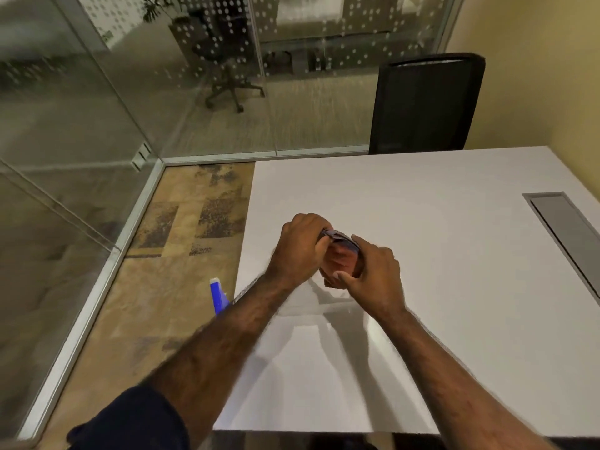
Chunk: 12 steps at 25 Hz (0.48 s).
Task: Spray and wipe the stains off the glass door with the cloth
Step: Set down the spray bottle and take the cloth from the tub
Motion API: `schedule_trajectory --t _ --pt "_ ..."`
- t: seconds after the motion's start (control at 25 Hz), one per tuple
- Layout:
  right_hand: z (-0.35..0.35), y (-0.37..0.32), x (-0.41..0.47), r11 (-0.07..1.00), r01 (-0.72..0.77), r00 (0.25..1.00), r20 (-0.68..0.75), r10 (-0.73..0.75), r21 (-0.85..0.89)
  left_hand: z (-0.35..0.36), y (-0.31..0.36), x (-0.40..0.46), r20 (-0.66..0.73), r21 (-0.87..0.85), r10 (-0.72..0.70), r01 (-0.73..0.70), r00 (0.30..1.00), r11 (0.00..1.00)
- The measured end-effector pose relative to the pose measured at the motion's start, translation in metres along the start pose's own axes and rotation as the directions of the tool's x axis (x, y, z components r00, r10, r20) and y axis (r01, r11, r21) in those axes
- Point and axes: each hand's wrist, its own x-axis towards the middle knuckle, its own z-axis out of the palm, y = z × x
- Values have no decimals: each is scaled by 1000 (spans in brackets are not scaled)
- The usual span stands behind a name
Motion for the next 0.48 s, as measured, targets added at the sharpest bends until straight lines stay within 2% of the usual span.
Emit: schedule_trajectory --t 0.16,0.28,0.4,0.48 --pt "-28 -49 0 999 39 986 -165 -32 38 -63 13 -11 -119 -43 75 -80 990 996" --pt "-48 -106 -8 992 89 961 -268 -64 84 -115 20 -32 -260 -51 117 -135 958 990" --pt "-64 -169 -25 954 234 935 -310 -169 185 -165 19 -57 -412 -57 83 -116 907 992" --pt "-73 -208 -43 894 295 941 -265 -211 338 -200 17 -80 -494 -40 43 -72 869 997"
